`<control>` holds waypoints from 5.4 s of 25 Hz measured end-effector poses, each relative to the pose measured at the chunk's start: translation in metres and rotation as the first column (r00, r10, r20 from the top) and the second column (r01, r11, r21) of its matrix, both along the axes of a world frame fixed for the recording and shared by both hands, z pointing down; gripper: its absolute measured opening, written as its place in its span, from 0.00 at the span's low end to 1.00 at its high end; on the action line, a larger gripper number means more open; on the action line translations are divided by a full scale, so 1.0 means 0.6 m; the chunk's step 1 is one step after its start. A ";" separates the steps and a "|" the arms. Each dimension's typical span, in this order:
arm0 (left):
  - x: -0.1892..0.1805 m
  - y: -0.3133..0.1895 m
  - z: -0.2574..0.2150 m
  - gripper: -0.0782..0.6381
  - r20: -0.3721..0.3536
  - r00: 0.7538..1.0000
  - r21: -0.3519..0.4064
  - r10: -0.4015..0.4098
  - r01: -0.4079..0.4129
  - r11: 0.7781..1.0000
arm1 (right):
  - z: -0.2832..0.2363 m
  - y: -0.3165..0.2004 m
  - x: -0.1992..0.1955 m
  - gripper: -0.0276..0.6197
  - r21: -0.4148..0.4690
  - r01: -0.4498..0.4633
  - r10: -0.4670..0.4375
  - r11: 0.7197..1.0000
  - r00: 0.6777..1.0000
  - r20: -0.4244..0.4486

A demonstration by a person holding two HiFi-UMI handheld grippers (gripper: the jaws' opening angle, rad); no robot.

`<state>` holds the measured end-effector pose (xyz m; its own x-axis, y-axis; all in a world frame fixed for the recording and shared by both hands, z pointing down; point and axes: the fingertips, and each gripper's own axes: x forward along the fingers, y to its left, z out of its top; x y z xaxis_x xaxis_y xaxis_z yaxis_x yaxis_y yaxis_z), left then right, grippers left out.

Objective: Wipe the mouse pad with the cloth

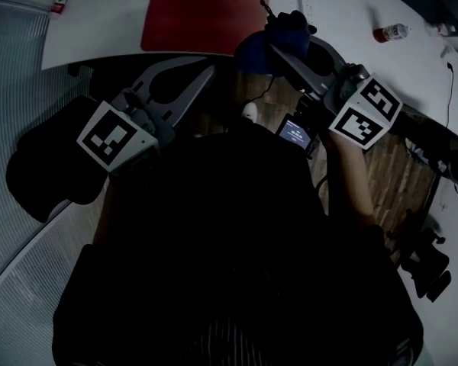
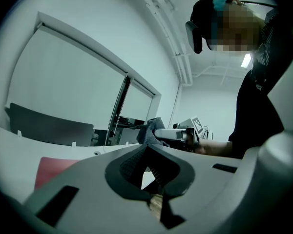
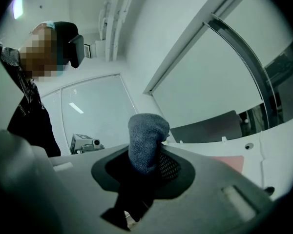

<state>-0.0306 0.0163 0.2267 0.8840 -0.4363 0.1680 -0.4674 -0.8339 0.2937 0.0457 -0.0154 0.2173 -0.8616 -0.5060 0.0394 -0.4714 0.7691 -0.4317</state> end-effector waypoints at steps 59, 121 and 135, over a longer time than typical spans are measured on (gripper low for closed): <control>0.113 -0.422 0.161 0.11 0.132 0.884 -0.115 0.448 -0.435 0.893 | 0.053 -0.386 0.106 0.20 -0.080 -0.328 0.308 0.941 0.931 -0.194; 0.058 -0.521 0.613 0.11 0.523 0.727 -0.597 0.445 -0.060 0.800 | 0.440 -0.548 0.103 0.20 -0.426 -0.005 -0.177 0.905 0.906 -0.386; 0.061 -0.526 0.673 0.11 0.541 0.713 -0.628 0.446 -0.010 0.778 | 0.501 -0.533 0.086 0.20 -0.484 0.061 -0.276 0.873 0.880 -0.387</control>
